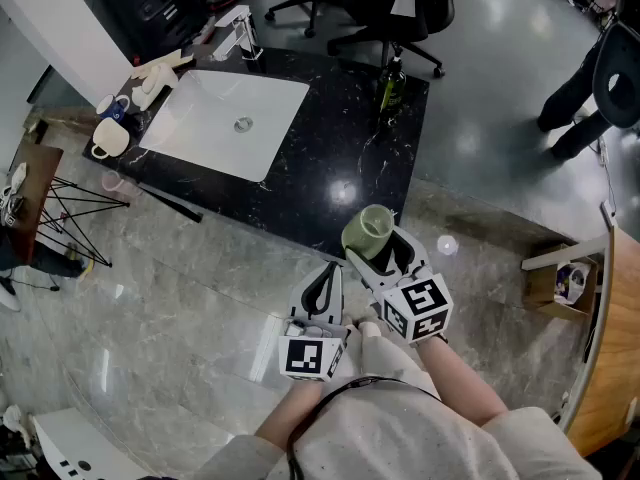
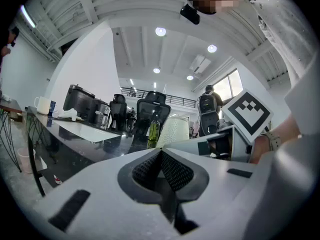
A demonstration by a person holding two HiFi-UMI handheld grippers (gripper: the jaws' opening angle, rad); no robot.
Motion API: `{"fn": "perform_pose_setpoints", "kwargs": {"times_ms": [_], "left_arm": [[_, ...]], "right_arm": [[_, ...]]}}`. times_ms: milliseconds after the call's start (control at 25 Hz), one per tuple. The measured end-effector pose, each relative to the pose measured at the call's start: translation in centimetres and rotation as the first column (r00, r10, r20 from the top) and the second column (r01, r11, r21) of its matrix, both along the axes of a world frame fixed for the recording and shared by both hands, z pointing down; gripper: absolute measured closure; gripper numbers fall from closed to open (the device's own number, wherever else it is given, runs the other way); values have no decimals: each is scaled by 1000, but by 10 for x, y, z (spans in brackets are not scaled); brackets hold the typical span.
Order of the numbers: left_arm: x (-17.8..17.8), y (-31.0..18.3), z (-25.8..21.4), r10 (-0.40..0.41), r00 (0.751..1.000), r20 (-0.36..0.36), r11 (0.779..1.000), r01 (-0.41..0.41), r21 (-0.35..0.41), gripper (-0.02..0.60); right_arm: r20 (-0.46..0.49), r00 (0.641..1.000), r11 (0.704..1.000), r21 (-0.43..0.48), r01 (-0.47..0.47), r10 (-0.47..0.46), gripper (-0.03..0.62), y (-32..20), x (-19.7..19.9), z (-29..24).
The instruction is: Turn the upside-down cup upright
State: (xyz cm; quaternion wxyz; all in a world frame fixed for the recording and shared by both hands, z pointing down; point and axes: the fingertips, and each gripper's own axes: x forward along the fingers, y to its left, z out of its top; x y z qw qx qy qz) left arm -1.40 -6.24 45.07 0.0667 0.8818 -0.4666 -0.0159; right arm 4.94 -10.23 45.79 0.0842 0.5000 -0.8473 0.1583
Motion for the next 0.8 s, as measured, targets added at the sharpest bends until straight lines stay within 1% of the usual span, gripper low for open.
{"fn": "perform_pose_setpoints", "kwargs": {"times_ms": [120,200,280,320,360,400,440,480,560,640,720,800], "left_arm": [[-3,3,-2,-11,1000,12,1000,11,3,577],[-8,4,-4,-30,999,25,999,30,15,577],[-16,4,-11,-65,997,43,997,64,31,577],[-21,5,-15,-85,995,49,996,83,35,577],[-25,5,-18,-100,993,55,994,98,38,577],[-30,6,-20,-111,992,65,993,108,44,577],[-34,7,-20,-120,990,73,992,117,50,577],[-38,8,-20,-129,989,74,991,126,51,577],[-44,11,-19,-145,987,67,989,142,42,577],[-48,13,-20,-156,986,63,987,154,40,577],[-52,16,-20,-164,985,62,986,161,40,577],[-54,17,-19,-169,984,61,985,167,35,577]], "right_arm": [[150,989,996,-85,14,-1,270,7,-7,-6],[252,968,990,-137,24,11,270,11,-13,-10],[355,934,981,-193,34,38,270,14,-18,-12],[409,911,974,-223,40,56,270,15,-20,-12],[471,878,966,-254,49,79,270,15,-22,-13],[541,834,957,-284,65,105,270,16,-24,-14],[614,778,945,-314,87,133,270,16,-27,-16],[680,714,931,-347,111,168,270,16,-29,-16],[771,578,892,-425,152,268,270,20,-30,-9],[830,435,861,-467,201,349,270,21,-32,-4],[868,291,844,-474,252,401,270,21,-36,-6],[883,151,832,-469,297,444,270,20,-40,-9]]}}
